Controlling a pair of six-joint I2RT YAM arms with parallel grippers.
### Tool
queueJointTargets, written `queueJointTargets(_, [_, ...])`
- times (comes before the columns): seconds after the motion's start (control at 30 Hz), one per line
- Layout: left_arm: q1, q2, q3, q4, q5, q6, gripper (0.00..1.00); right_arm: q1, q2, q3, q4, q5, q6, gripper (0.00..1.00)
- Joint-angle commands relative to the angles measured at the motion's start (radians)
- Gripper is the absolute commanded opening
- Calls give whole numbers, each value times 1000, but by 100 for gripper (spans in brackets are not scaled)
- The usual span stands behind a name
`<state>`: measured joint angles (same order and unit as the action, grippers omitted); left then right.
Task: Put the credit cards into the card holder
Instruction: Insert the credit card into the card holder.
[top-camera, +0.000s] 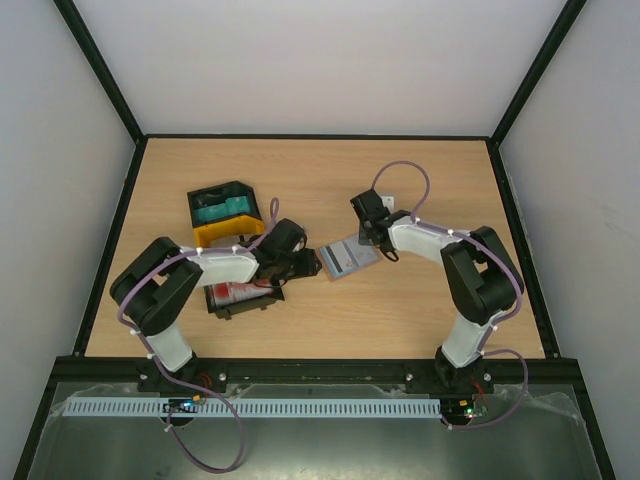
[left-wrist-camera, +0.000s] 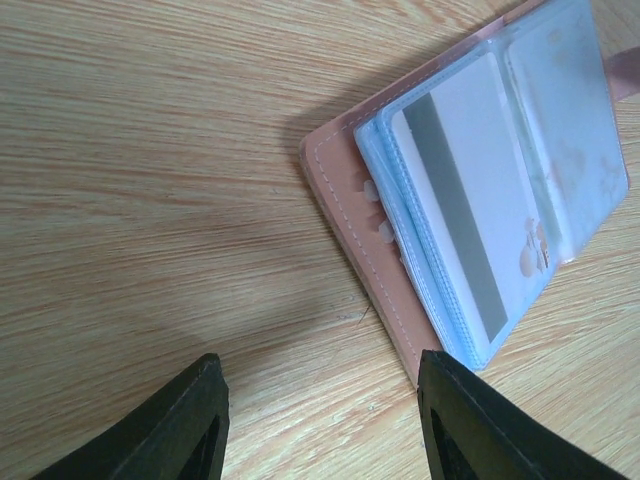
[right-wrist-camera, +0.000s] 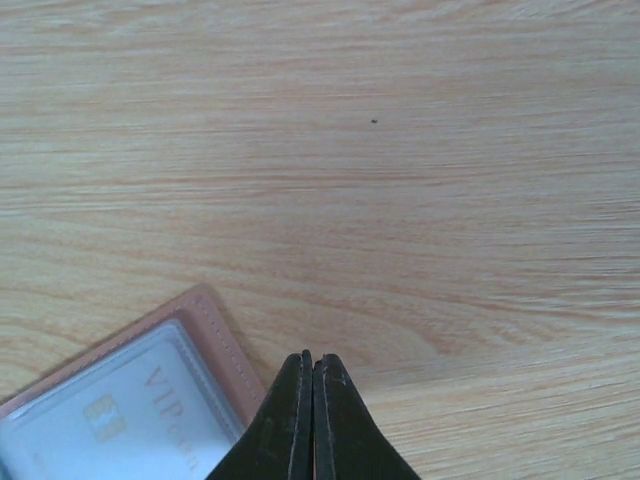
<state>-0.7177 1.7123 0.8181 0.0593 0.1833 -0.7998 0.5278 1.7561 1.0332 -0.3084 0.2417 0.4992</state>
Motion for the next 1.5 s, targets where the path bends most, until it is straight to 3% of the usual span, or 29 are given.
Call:
queueJointTargets(0.0, [9, -16, -36, -40, -7, 8, 55, -2, -63, -12, -62, -66, 15, 2])
queueJointTargets(0.2, [11, -18, -46, -46, -39, -6, 55, -2, -158, -7, -96, -215, 69, 2])
queueJointTargets(0.47, [6, 51, 3, -126, -142, 12, 33, 5, -176, 28, -161, -355, 112, 2])
queueJointTargets(0.63, [-3, 86, 31, -124, -139, 14, 28, 14, -178, 30, -164, -249, 92, 3])
queueJointTargets(0.77, [-3, 91, 35, -121, -135, 16, 28, 14, -114, 34, -172, -56, 32, 42])
queueJointTargets(0.83, [-4, 93, 36, -122, -132, 20, 29, 14, -55, 47, -187, -17, 12, 46])
queueJointTargets(1.0, [-5, 93, 32, -118, -122, 19, 30, 14, 25, 58, -162, -16, -2, 43])
queueJointTargets(1.2, [-8, 105, 32, -107, -101, 27, 30, 14, 45, 69, -130, 24, -16, 25])
queueJointTargets(1.37, [-8, 111, 34, -104, -96, 30, 30, 14, 44, 72, -121, 60, -27, 24])
queueJointTargets(1.47, [-8, 115, 35, -101, -92, 31, 30, 14, 61, 75, -125, 50, -33, 9])
